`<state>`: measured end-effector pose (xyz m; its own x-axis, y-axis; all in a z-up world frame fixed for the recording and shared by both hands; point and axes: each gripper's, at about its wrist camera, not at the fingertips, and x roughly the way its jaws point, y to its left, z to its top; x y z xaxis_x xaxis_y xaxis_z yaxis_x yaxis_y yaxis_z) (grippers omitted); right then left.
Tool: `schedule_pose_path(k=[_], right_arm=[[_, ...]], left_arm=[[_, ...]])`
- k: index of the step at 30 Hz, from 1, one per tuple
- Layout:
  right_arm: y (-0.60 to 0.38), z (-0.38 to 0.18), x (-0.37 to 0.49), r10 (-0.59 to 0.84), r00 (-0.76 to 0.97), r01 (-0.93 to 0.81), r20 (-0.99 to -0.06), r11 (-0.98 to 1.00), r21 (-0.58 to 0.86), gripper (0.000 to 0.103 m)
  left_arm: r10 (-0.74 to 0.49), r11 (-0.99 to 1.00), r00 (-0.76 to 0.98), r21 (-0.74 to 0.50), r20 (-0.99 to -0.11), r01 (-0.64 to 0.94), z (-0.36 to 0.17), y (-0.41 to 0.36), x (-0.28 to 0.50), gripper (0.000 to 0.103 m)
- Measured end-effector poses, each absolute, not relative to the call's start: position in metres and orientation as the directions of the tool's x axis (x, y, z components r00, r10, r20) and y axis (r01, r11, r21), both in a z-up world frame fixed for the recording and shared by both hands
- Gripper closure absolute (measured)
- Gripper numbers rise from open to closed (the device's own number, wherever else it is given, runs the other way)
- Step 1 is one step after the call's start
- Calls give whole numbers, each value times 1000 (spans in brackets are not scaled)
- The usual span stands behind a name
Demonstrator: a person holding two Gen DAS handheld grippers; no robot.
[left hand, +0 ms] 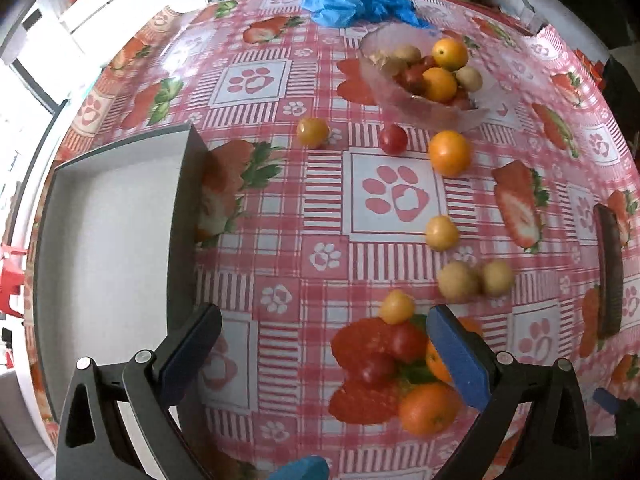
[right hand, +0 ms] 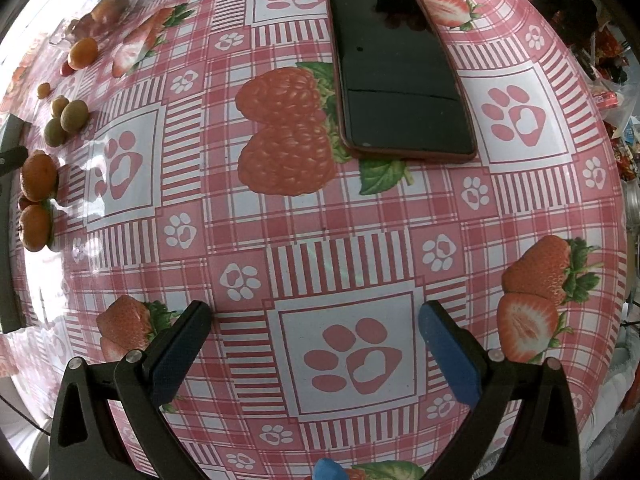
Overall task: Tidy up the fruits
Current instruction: 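Grasp a small yellow fruit with the left tool while the right tool grasps a brown kiwi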
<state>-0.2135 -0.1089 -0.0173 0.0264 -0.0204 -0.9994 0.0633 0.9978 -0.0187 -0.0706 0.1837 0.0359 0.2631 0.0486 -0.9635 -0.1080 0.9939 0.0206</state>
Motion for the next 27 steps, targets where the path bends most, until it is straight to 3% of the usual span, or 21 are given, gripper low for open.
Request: schedule_pose_path(k=[9,11,21,22,26,27], right_arm=[[-109,-17,-212,-21,26,64,-999,998,-19,0],[-109,-18,-211,-21,25,64,-999,998,-19,0],[-109,-18,-211,-21,30,63,-999,998,-19,0],[-109,-18,-210,-21,28,63,-999,998,-19,0],[-110,-20,-205,-20,4,61,-1000,998,-20,0],[-110,-21,-202,-20,-13,61,-1000,998,-21,0]], left_arm=[[-24,993,198,-46,-980,-105,2,189,-56,0],[-96,983,183,-123,-978,-139,-10,194,-48,0],[-68,988,71,-77,-995,-135,-27,197,-23,0],[-58,991,81,-67,-995,-112,-25,194,-24,3],[-72,997,91,-75,-993,-27,-16,174,-29,36],[-71,997,93,-73,-993,-17,-16,170,-29,40]])
